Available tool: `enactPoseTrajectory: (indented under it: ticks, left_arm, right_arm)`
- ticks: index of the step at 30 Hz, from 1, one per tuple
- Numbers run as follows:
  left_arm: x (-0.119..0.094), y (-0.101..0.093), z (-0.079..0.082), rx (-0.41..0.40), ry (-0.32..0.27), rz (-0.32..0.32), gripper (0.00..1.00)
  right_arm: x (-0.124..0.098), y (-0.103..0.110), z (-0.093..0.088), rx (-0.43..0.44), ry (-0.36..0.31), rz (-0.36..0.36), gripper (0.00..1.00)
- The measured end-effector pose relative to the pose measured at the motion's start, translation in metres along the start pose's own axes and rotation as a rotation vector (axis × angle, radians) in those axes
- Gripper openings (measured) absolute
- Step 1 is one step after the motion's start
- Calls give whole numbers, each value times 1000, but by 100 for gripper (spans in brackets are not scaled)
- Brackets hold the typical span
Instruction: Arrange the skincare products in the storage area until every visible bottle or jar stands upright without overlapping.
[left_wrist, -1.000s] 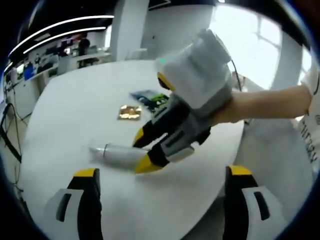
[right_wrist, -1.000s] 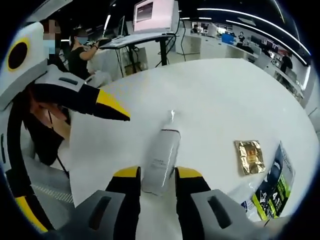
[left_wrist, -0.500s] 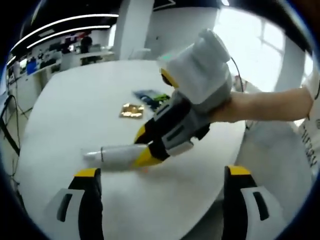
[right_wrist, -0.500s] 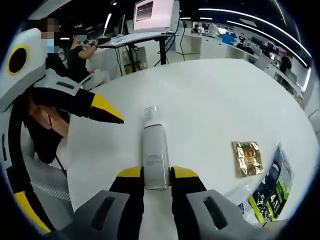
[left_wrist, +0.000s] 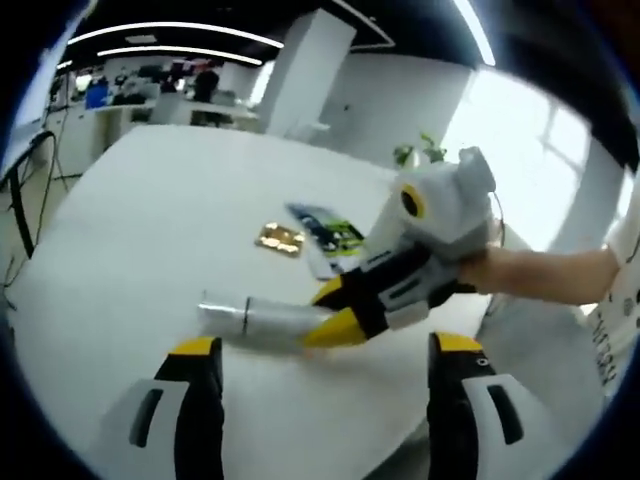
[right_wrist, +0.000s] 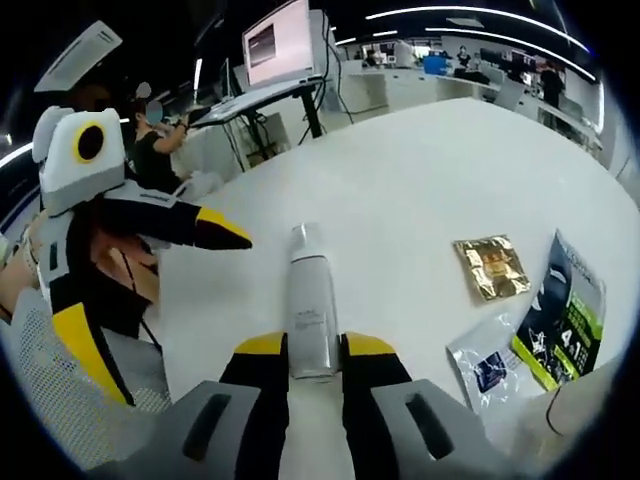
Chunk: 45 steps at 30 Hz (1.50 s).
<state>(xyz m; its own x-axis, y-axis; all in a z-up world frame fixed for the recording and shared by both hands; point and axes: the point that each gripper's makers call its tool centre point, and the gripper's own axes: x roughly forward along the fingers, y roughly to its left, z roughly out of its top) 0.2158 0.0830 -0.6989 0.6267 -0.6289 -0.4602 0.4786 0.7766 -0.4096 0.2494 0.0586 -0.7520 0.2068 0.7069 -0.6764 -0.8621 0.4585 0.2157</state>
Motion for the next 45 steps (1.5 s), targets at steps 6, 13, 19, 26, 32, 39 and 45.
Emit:
enactPoseTrajectory:
  ticks: [6,13,19,26,32,39,45]
  left_arm:
    - [7,-5,5,-156,-69,-26,66]
    - [11,-3,14,-303,-155,-63,56]
    - [18,3,21,-438,-207,-73,53]
    - [19,10,30,-452,-238,-80,51]
    - [18,11,34,-472,-266,-69,39]
    - [22,14,38,-519,-277,-70,38]
    - [24,18,37,-545,-265,-70,37]
  right_arm:
    - [-13,1,1,17,-43,-6,18]
    - [-31,2,5,26,-96,-21,18]
    - [-40,7,16,11,-151,-33,18]
    - [-45,17,26,-30,-192,-44,19]
    - [-53,19,35,-59,-229,-57,18]
    - [-60,30,42,-126,-266,-76,18]
    - [-64,36,47,-397,-239,-161,18]
